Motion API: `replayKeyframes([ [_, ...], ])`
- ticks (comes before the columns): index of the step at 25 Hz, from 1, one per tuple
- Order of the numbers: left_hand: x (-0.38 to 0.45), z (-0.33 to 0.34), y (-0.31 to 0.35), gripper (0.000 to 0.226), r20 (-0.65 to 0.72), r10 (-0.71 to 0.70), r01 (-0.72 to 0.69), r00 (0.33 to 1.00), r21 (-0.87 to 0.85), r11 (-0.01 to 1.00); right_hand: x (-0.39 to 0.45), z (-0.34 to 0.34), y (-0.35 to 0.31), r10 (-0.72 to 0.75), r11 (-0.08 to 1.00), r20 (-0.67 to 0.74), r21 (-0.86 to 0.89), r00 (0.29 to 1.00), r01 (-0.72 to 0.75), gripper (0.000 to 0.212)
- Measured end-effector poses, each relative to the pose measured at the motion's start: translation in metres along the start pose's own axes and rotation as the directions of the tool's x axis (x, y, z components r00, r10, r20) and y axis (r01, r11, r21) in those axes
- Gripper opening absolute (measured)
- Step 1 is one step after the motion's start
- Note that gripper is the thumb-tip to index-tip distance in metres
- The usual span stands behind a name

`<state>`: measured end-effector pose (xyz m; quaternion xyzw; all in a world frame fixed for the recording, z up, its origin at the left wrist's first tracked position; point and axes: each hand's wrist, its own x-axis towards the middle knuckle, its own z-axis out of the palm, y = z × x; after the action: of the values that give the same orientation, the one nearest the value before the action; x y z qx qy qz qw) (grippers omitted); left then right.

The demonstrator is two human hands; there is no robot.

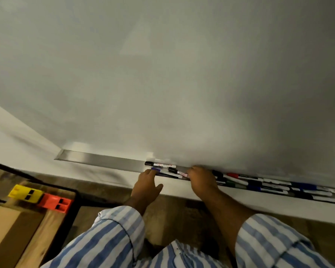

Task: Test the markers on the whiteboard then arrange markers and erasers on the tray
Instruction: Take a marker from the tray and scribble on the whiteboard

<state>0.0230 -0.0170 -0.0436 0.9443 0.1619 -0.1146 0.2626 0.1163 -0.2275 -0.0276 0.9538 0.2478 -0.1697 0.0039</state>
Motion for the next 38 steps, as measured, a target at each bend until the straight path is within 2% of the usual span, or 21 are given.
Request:
replayKeyframes([
  [3, -0.007, 0.010, 0.018, 0.051, -0.065, -0.073, 0.064, 0.995, -0.141, 0.988, 0.003, 0.008, 0.015, -0.035, 0.998, -0.047, 0.052, 0.998, 0.037, 0.030],
  [5, -0.009, 0.013, 0.033, 0.046, -0.082, -0.184, 0.142, 0.979, -0.369, 0.919, -0.001, 0.011, 0.021, -0.044, 0.983, -0.149, 0.168, 0.988, 0.069, 0.028],
  [7, -0.009, 0.012, 0.055, 0.036, -0.038, -0.306, 0.209, 0.951, -0.650, 0.731, -0.008, 0.012, 0.022, -0.029, 0.942, -0.207, 0.321, 0.978, 0.096, 0.023],
  [9, -0.010, 0.010, 0.079, 0.027, 0.024, -0.349, 0.181, 0.937, -0.886, 0.428, -0.016, 0.008, 0.021, -0.027, 0.862, -0.167, 0.495, 0.986, 0.108, 0.018],
  [11, -0.011, 0.006, 0.099, 0.026, 0.048, -0.335, 0.115, 0.941, -0.976, 0.184, -0.021, 0.003, 0.021, -0.068, 0.774, -0.108, 0.621, 0.992, 0.121, 0.012],
  [13, -0.010, 0.004, 0.111, 0.026, 0.070, -0.311, 0.072, 0.948, -0.997, -0.005, -0.025, -0.005, 0.019, -0.095, 0.712, -0.078, 0.692, 0.992, 0.123, 0.011],
  [15, -0.012, 0.005, 0.118, 0.027, 0.110, -0.277, 0.078, 0.954, -0.989, -0.125, -0.029, -0.017, 0.016, -0.106, 0.621, -0.044, 0.778, 0.993, 0.101, 0.020],
  [17, -0.012, 0.007, 0.123, 0.027, 0.138, -0.274, 0.101, 0.952, -0.984, -0.146, -0.030, -0.028, 0.015, -0.113, 0.562, -0.021, 0.823, 0.993, 0.081, 0.030],
  [18, -0.013, 0.007, 0.124, 0.025, 0.144, -0.283, 0.107, 0.948, -0.984, -0.144, -0.030, -0.030, 0.015, -0.115, 0.567, -0.025, 0.819, 0.993, 0.087, 0.032],
  [22, -0.014, 0.004, 0.132, 0.013, 0.110, -0.378, 0.059, 0.919, -0.988, -0.144, -0.030, -0.032, 0.010, -0.085, 0.669, -0.065, 0.736, 0.994, 0.105, 0.035],
  [24, -0.009, 0.004, 0.139, 0.010, 0.127, -0.479, 0.051, 0.868, -0.985, -0.167, -0.029, -0.041, 0.004, -0.089, 0.742, -0.118, 0.654, 0.989, 0.145, 0.037],
  [26, -0.005, -0.007, 0.127, 0.011, 0.147, -0.591, 0.003, 0.794, -0.971, -0.237, -0.028, -0.050, -0.002, -0.145, 0.856, -0.161, 0.474, 0.976, 0.205, 0.034],
  [28, 0.003, -0.028, 0.089, 0.017, 0.136, -0.701, 0.000, 0.700, -0.982, -0.190, -0.027, -0.052, -0.001, -0.204, 0.931, -0.188, 0.266, 0.961, 0.250, 0.026],
  [29, 0.006, -0.042, 0.064, 0.023, 0.136, -0.726, 0.042, 0.674, -0.988, -0.146, -0.027, -0.047, 0.002, -0.213, 0.936, -0.203, 0.240, 0.956, 0.259, 0.024],
  [30, 0.007, -0.056, 0.050, 0.026, 0.129, -0.729, 0.019, 0.672, -0.987, -0.157, -0.028, -0.042, 0.006, -0.197, 0.926, -0.228, 0.277, 0.953, 0.258, 0.026],
  [32, 0.003, -0.080, 0.041, 0.023, 0.061, -0.659, -0.036, 0.750, -0.991, -0.133, -0.022, -0.038, 0.008, -0.124, 0.839, -0.270, 0.485, 0.955, 0.246, 0.027],
  [35, -0.007, -0.095, 0.074, 0.020, -0.055, -0.435, -0.050, 0.899, -0.999, 0.021, -0.015, -0.059, -0.012, -0.117, 0.558, -0.292, 0.771, 0.949, 0.306, 0.025],
  [38, -0.011, -0.110, 0.087, 0.015, -0.195, -0.311, -0.178, 0.930, -0.981, 0.082, -0.017, -0.108, -0.038, -0.135, 0.362, -0.421, 0.822, 0.897, 0.440, 0.034],
])
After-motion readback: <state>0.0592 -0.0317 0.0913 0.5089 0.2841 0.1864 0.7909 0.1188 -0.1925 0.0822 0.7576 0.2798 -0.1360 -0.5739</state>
